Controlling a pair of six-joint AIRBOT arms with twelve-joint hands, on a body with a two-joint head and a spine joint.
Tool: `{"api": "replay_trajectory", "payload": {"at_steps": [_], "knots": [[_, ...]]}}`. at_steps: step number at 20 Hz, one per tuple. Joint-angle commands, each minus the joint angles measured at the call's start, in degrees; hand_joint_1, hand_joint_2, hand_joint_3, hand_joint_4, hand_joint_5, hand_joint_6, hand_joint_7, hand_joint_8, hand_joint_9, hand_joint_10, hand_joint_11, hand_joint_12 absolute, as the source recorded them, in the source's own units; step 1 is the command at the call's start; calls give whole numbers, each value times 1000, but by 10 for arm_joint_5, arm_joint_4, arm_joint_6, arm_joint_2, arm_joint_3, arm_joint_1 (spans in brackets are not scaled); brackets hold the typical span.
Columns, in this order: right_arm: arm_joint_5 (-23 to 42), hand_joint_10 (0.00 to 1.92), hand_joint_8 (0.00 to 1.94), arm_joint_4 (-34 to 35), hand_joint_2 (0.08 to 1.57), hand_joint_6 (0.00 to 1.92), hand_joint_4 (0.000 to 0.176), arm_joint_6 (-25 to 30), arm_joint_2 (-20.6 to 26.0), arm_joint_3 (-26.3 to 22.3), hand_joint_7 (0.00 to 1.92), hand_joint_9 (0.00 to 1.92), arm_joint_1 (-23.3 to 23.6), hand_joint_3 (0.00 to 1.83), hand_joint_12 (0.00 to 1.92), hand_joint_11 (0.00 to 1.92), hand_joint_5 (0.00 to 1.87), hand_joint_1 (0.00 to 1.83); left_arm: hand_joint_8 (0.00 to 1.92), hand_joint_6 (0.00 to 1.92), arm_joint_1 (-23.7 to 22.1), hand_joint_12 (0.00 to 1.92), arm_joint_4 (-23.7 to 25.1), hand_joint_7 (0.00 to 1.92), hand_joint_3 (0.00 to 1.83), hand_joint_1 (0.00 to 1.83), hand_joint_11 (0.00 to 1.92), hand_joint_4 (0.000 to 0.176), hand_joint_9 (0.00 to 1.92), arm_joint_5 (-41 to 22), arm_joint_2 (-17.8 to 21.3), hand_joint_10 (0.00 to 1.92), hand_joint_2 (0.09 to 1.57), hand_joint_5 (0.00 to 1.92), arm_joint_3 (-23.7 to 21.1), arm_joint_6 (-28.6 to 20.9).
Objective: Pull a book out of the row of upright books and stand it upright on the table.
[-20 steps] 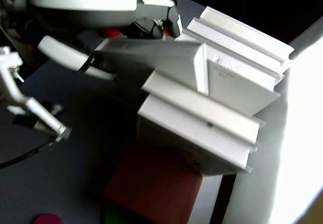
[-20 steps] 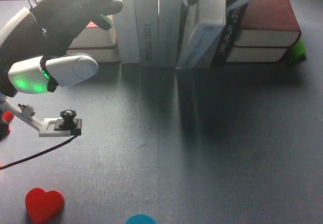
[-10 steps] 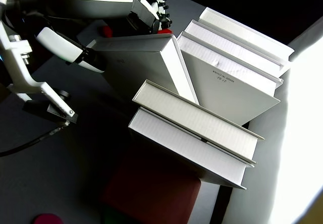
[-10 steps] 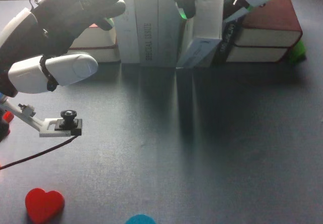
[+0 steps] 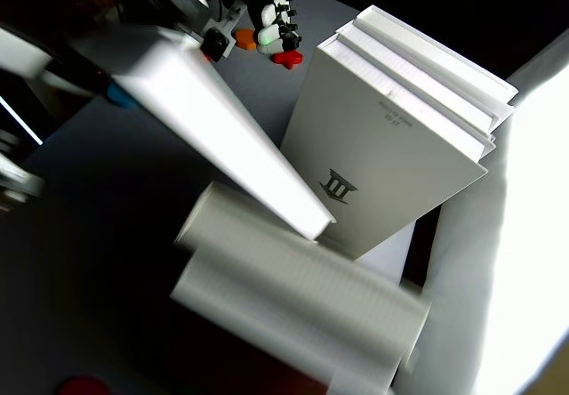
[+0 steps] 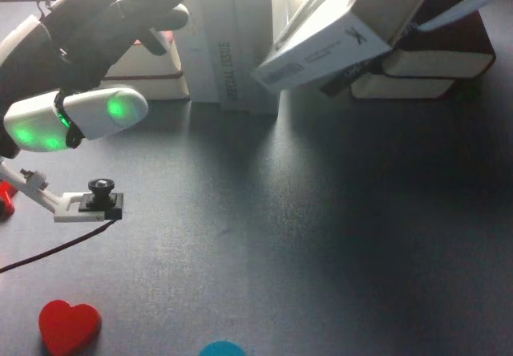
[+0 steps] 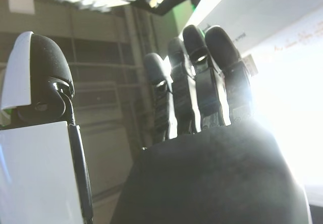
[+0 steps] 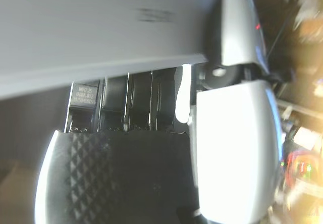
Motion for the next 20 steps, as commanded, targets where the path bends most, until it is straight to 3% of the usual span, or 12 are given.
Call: {"api": "replay_trajectory", "payload": {"at_steps": [1, 5, 7, 11, 14, 15, 17, 20], "knots": [[-14, 1871, 1349, 28, 1206, 1246, 0, 4, 4, -3, 822, 1108, 7, 0, 1921, 1168, 796, 1221, 12, 871, -2, 1729, -19, 490, 0, 1024, 42, 75, 303, -59, -1, 666, 911, 258, -1, -6], [14, 1871, 1347, 70, 1206, 1245, 0, 14, 9, -6, 823, 1108, -3, 0, 1921, 1168, 797, 1221, 7, 914, 2, 1747, -22, 498, 0, 1030, 4, 83, 273, -59, -1, 719, 894, 265, -6, -6], [24, 1871, 1347, 98, 1205, 1245, 0, 14, 12, -6, 823, 1108, -21, 0, 1921, 1168, 797, 1221, 8, 796, 3, 1701, -25, 514, 0, 989, 35, 80, 301, -61, -1, 656, 891, 288, -6, -6], [38, 1871, 1347, 199, 1205, 1244, 0, -33, 20, -6, 824, 1108, -75, 0, 1921, 1168, 797, 1221, 3, 637, 6, 1702, -31, 498, 1, 1005, 20, 62, 324, -66, -3, 594, 910, 308, -8, -6], [42, 1871, 1346, 252, 1205, 1244, 0, -60, 22, -4, 824, 1108, -98, 0, 1921, 1168, 798, 1221, 0, 515, 7, 1658, -31, 476, 5, 1048, 1, 63, 355, -68, -3, 485, 927, 372, -10, -6], [43, 1871, 1346, 263, 1205, 1244, 0, -68, 23, -4, 824, 1108, -102, 0, 1921, 1168, 797, 1221, 2, 507, 7, 1640, -31, 480, 6, 1073, 0, 65, 351, -68, -3, 476, 932, 377, -10, -6], [45, 1871, 1346, 272, 1205, 1244, 0, -75, 23, -4, 824, 1108, -104, 0, 1921, 1168, 798, 1221, 3, 491, 7, 1638, -31, 484, 12, 1072, 0, 45, 350, -68, -5, 470, 947, 370, -8, -6], [45, 1871, 1346, 279, 1205, 1244, 0, -78, 17, 0, 824, 1108, -105, 0, 1921, 1168, 798, 1221, 4, 403, 5, 1638, -30, 488, 0, 1054, 10, 46, 370, -67, -6, 451, 927, 405, -7, -6]]}}
